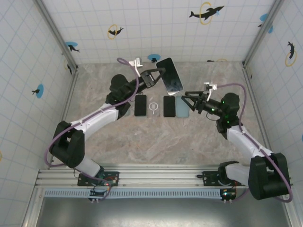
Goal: Take the phone out of the phone case
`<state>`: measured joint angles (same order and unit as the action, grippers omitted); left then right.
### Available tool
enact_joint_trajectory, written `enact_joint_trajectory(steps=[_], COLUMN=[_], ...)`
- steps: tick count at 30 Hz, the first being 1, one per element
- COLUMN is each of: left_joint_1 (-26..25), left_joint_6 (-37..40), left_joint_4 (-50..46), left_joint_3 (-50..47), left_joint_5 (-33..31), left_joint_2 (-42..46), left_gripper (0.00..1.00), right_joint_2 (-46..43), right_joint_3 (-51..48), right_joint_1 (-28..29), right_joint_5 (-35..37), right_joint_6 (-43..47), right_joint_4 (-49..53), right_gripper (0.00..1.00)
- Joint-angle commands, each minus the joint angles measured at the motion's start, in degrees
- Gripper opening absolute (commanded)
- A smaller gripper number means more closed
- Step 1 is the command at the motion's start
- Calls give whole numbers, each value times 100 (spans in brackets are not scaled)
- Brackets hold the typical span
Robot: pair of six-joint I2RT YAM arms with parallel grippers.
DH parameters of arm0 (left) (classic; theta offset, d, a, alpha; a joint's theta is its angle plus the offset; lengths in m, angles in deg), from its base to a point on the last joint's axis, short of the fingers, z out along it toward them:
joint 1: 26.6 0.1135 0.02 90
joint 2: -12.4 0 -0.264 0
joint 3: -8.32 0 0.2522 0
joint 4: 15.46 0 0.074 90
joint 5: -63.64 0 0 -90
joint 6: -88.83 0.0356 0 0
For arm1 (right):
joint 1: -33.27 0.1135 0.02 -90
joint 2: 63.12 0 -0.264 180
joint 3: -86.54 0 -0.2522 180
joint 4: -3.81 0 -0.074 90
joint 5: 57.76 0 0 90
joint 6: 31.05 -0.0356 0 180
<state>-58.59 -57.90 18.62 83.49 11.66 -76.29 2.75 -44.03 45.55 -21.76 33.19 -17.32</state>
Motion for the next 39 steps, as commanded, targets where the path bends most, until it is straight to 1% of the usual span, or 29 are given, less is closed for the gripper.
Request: enact_joint_trajectory(steps=[1, 3, 4, 6, 9, 11, 13, 20, 22, 25, 27, 31, 33, 36, 39], left_joint_1=[34, 41, 61, 101, 127, 136, 140, 149, 149, 150, 164, 184, 189, 189, 184], left_joint_6=[1319, 1790, 1993, 2209, 2198, 2214, 2253, 2293, 2326, 2288, 2225, 1967, 1955, 1911, 1851], left_joint_4=[-181, -509, -746, -1020, -1069, -1142, -1201, -1304, -1348, -1344, -1307, -1101, -1126, -1145, -1138], left_joint_3=[522, 654, 726, 856, 933, 939, 919, 917, 917, 902, 908, 894, 891, 867, 860], left_joint_5=[1555, 1901, 1972, 2153, 2394, 2477, 2499, 2517, 2515, 2522, 2517, 2585, 2618, 2654, 2675], left_joint_2=[222, 233, 247, 235, 193, 176, 186, 199, 202, 217, 225, 233, 242, 262, 273], left_gripper=[0, 0, 0, 0, 0, 0, 0, 0, 0, 0, 0, 0, 0, 0, 0], right_joint_2=[13, 139, 194, 283, 421, 501, 560, 778, 804, 848, 866, 859, 858, 849, 853], right_joint_3=[552, 718, 797, 982, 1166, 1275, 1332, 1531, 1562, 1594, 1628, 1654, 1648, 1697, 1762], right_joint_1=[-19, -7, 1, 27, 60, 97, 164, 384, 397, 393, 390, 389, 395, 396, 403], right_joint_5=[-1062, -1409, -1547, -1677, -1792, -1880, -1936, -2007, -2003, -2018, -2044, -2075, -2098, -2041, -1978], right_joint_6=[1632, 1902, 2094, 2522, 2904, 2944, 2945, 3007, 3007, 3020, 3157, 3510, 3584, 3752, 3821], right_joint_4=[1497, 1655, 1815, 2234, 2566, 2560, 2491, 2475, 2466, 2481, 2629, 2992, 3013, 3320, 3393], right_gripper=[53, 51, 49, 44, 42, 37, 34, 30, 28, 22, 19, 19, 19, 19, 16])
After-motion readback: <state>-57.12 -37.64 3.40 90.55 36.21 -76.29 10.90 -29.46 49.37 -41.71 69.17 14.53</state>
